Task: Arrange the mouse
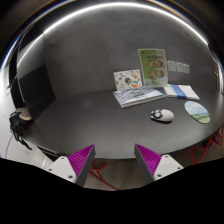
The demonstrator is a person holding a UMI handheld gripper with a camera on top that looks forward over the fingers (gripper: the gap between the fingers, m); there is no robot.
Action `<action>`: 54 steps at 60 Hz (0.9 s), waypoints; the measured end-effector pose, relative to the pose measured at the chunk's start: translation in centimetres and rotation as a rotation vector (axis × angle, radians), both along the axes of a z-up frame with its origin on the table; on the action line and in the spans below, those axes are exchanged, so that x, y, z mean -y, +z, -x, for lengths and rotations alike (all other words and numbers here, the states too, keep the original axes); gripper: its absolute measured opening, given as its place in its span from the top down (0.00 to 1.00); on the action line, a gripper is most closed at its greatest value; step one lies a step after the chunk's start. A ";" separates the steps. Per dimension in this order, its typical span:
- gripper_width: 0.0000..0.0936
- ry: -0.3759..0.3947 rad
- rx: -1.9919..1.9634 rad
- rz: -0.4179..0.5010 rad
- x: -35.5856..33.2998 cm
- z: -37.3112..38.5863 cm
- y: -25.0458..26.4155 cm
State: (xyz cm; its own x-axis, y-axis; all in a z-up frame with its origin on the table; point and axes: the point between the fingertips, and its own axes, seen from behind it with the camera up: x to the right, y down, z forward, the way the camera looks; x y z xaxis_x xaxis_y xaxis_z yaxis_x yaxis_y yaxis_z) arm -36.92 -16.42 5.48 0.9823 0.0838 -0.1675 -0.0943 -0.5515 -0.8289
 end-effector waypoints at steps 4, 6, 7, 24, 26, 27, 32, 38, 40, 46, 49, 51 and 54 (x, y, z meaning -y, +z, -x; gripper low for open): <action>0.12 -0.025 0.024 0.002 -0.3 -1.9 -0.3; 0.12 -0.040 0.041 0.003 -0.8 -3.3 -0.5; 0.12 -0.047 0.051 0.002 -1.1 -4.1 -0.6; 0.12 -0.103 0.208 -0.002 -8.7 -19.2 -4.2; 0.12 -0.090 0.209 0.016 -9.5 -20.4 -4.6; 0.12 -0.085 0.208 0.020 -10.0 -20.8 -5.2; 0.05 -0.013 0.184 0.064 -12.0 -22.0 -6.5; 0.12 0.059 0.159 0.052 -15.1 -22.4 -6.5; 0.12 0.082 0.155 0.053 -16.1 -22.4 -6.5; 0.13 0.122 0.161 0.064 -19.2 -22.4 -6.6; 0.13 0.125 0.161 0.069 -20.6 -22.3 -6.8; 0.14 0.133 0.163 0.071 -21.3 -22.2 -6.6; 0.19 0.143 0.162 0.051 -22.5 -21.8 -6.8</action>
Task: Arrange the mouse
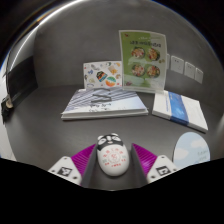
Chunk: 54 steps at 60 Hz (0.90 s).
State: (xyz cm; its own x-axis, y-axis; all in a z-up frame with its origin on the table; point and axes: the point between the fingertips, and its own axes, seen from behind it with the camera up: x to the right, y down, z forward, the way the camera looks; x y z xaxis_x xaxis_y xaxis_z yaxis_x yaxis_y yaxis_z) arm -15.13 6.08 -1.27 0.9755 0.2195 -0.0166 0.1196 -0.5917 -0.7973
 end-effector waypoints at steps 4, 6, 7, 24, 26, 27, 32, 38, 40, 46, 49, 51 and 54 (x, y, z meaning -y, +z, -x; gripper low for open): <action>0.40 -0.011 0.000 -0.021 -0.7 0.1 0.1; 0.43 -0.010 0.010 -0.026 -0.7 0.2 0.1; 0.45 -0.009 0.017 -0.027 -0.7 0.2 0.1; 0.55 -0.070 0.027 -0.203 -1.1 0.3 10.8; 0.55 -0.108 0.034 -0.252 -0.9 -1.1 13.8; 0.55 -0.128 0.038 -0.272 -0.8 -2.0 15.0; 0.55 -0.237 0.090 -0.337 -0.2 -8.6 18.8; 0.56 -0.356 0.156 -0.291 0.8 -16.7 17.1; 0.56 -0.390 0.160 -0.259 1.1 -19.1 15.2; 0.56 -0.446 0.132 -0.140 1.3 -24.7 7.8; 0.56 -0.457 0.115 -0.093 1.8 -26.4 5.0; 0.55 -0.453 0.103 -0.074 1.9 -27.1 3.7; 0.55 -0.432 0.084 -0.055 2.1 -27.9 1.7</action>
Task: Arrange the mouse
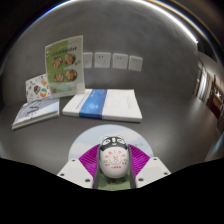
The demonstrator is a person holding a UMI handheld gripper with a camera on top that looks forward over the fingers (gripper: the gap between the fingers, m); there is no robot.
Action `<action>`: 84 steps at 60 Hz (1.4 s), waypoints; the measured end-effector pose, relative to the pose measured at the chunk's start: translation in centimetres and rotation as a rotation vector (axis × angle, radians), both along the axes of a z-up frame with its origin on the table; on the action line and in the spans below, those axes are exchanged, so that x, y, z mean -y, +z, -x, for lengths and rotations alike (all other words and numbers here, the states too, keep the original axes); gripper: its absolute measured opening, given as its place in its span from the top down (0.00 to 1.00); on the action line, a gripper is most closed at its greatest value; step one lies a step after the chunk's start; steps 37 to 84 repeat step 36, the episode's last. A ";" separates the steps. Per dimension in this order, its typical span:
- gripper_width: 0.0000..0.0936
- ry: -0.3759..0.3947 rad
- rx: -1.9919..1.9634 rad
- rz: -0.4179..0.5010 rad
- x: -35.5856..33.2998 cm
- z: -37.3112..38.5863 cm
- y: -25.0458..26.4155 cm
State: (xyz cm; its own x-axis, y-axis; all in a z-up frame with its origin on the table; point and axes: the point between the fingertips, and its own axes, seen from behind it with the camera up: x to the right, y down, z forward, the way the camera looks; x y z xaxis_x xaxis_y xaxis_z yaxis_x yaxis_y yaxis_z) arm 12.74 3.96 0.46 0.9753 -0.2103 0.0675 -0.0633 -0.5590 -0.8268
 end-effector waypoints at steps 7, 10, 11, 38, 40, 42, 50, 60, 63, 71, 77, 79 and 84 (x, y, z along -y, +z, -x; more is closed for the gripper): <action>0.52 0.068 -0.052 -0.007 0.3 -0.1 -1.3; 0.46 0.109 -0.062 -0.016 0.1 0.3 -1.3; 0.44 0.126 -0.062 -0.017 0.0 0.4 -1.3; 0.11 0.245 -0.181 -0.042 12.2 -3.8 2.3; 0.11 0.245 -0.181 -0.042 12.2 -3.8 2.3; 0.11 0.245 -0.181 -0.042 12.2 -3.8 2.3; 0.11 0.245 -0.181 -0.042 12.2 -3.8 2.3; 0.11 0.245 -0.181 -0.042 12.2 -3.8 2.3; 0.11 0.245 -0.181 -0.042 12.2 -3.8 2.3; 0.11 0.245 -0.181 -0.042 12.2 -3.8 2.3; 0.11 0.245 -0.181 -0.042 12.2 -3.8 2.3; 0.11 0.245 -0.181 -0.042 12.2 -3.8 2.3; 0.11 0.245 -0.181 -0.042 12.2 -3.8 2.3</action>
